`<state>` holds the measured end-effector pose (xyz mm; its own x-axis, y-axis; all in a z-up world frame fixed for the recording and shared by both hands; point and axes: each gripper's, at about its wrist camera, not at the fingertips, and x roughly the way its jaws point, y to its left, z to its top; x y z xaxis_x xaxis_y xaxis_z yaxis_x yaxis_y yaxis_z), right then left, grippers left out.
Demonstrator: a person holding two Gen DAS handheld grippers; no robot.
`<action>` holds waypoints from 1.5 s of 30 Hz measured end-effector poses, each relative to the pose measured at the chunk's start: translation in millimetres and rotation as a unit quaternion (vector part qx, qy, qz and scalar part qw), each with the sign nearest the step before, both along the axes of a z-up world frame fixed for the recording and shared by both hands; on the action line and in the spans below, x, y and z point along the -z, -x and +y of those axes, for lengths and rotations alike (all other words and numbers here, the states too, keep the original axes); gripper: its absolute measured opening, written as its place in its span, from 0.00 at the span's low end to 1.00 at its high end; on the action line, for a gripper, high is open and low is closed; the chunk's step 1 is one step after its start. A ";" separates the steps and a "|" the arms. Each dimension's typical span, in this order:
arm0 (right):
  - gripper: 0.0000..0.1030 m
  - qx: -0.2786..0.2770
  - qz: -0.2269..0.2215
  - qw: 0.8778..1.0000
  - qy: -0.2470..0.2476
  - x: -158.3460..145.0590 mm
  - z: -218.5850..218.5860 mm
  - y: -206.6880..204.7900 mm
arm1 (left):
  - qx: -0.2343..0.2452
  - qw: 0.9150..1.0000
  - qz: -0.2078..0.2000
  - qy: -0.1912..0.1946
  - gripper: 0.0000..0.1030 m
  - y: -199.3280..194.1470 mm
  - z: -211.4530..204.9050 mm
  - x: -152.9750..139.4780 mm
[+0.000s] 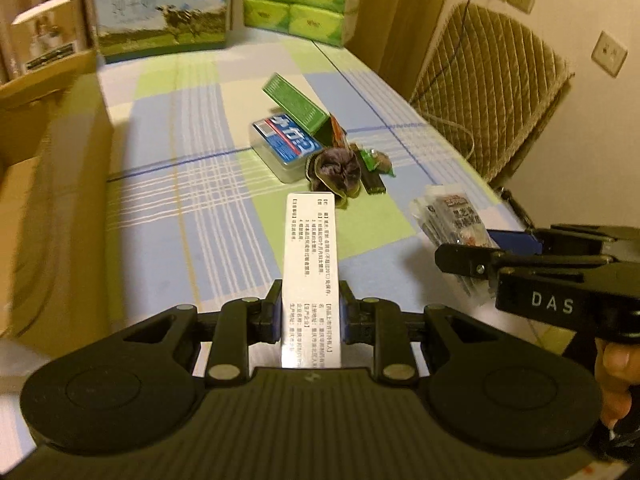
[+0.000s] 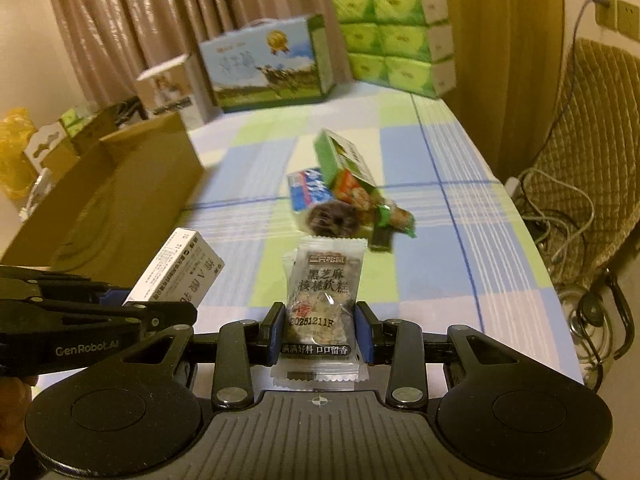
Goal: Organize objects
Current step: 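Carry medicine box and snack packet into the cardboard box and release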
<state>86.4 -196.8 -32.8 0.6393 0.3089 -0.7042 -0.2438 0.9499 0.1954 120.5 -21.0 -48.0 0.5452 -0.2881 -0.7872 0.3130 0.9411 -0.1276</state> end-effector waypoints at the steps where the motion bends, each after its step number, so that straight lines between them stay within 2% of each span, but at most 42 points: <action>1: 0.33 -0.004 -0.004 1.000 -0.001 -3.8 3.6 3.3 | -0.005 1.000 -0.003 0.003 0.20 4.6 4.1 -4.4; 6: 0.33 -0.025 -0.021 0.999 -0.001 -21.4 22.6 17.0 | -0.030 0.999 -0.016 0.031 0.20 24.0 29.7 -25.8; 10: 0.33 -0.041 -0.034 0.999 -0.002 -33.8 38.2 23.9 | -0.050 0.998 -0.034 0.036 0.20 37.7 50.6 -44.4; 22: 0.33 -0.110 -0.058 0.992 -0.006 -55.3 103.1 28.8 | -0.093 0.992 -0.078 0.030 0.20 62.5 105.9 -85.8; 27: 0.33 -0.141 -0.072 0.987 -0.010 -66.6 136.1 20.4 | -0.117 0.988 -0.094 0.017 0.20 67.5 137.0 -98.9; 37: 0.33 -0.184 -0.072 0.980 -0.034 -76.7 200.5 -10.6 | -0.182 0.976 -0.114 -0.023 0.20 48.9 222.5 -119.5; 45: 0.33 -0.193 -0.043 0.980 -0.038 -55.5 238.2 -40.4 | -0.187 0.977 -0.095 -0.030 0.20 12.7 260.4 -104.8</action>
